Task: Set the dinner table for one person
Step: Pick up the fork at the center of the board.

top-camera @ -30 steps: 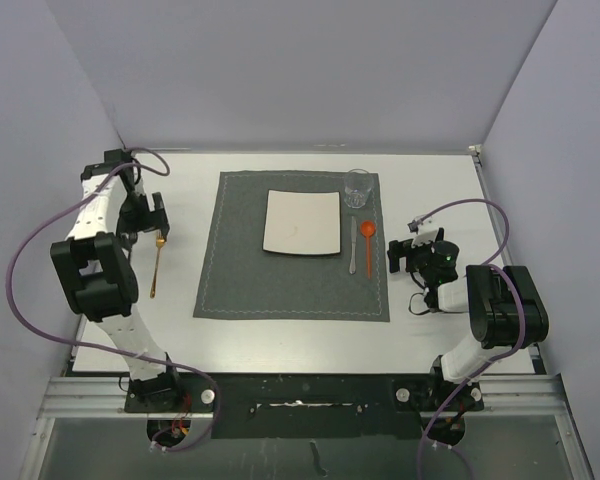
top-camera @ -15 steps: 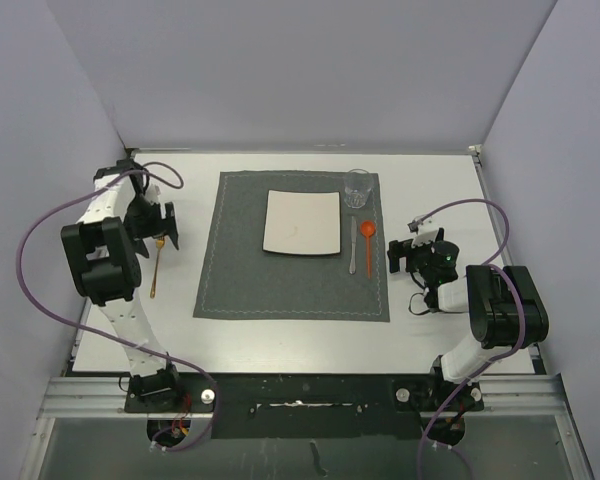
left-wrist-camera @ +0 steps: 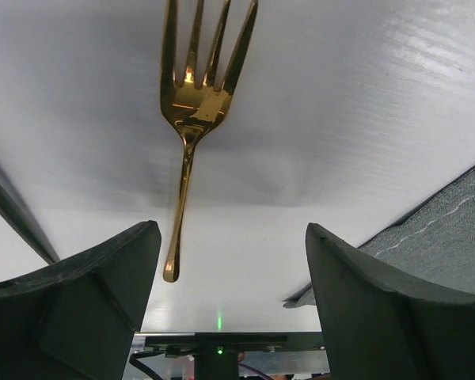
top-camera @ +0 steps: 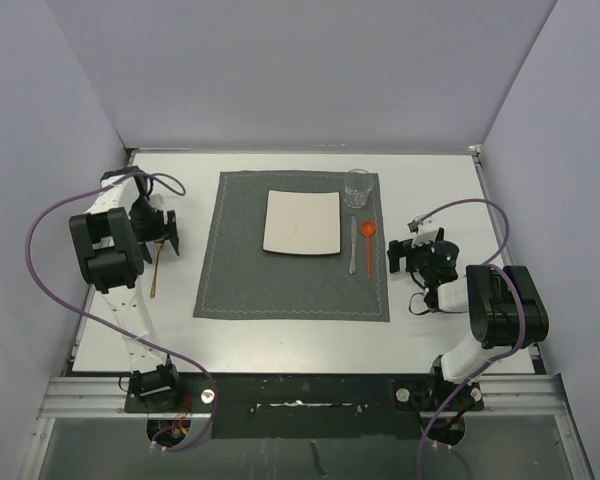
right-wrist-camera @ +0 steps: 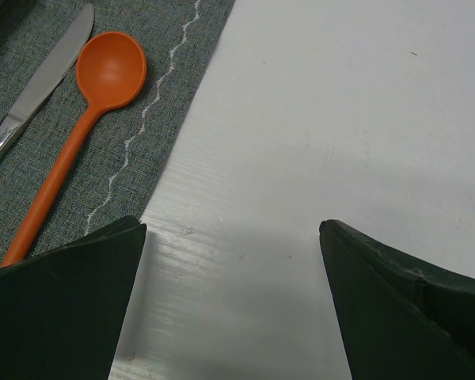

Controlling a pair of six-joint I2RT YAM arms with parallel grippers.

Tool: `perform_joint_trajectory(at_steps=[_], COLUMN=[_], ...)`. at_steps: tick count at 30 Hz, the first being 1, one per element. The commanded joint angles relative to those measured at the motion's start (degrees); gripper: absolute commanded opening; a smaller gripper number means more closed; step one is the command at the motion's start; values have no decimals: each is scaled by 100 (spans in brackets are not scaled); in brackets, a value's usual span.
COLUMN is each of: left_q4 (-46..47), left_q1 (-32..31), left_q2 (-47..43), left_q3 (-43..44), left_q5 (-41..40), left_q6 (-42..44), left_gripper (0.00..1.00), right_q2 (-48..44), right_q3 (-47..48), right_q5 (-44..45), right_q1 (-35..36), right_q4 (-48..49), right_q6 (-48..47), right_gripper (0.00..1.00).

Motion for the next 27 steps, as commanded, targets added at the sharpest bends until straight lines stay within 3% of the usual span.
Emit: perform_joint_trajectory(at_steps=[1,22,27], left_q4=[-92,-99,-108], left_q1=[131,231,229], left_q2=[57,569,609], left_q3=[283,553,532], left_q5=[-31,268,251], left_q6=[32,23,9], left_gripper=[73,66,57], right_q2=[-20,-18,-19], right_q3=[144,144,144], right_q5=[-34,-34,-34], right_q1=[-30,-26,-30], right_q4=[289,289,285], right_q6=[19,20,19], right_gripper=[98,98,98])
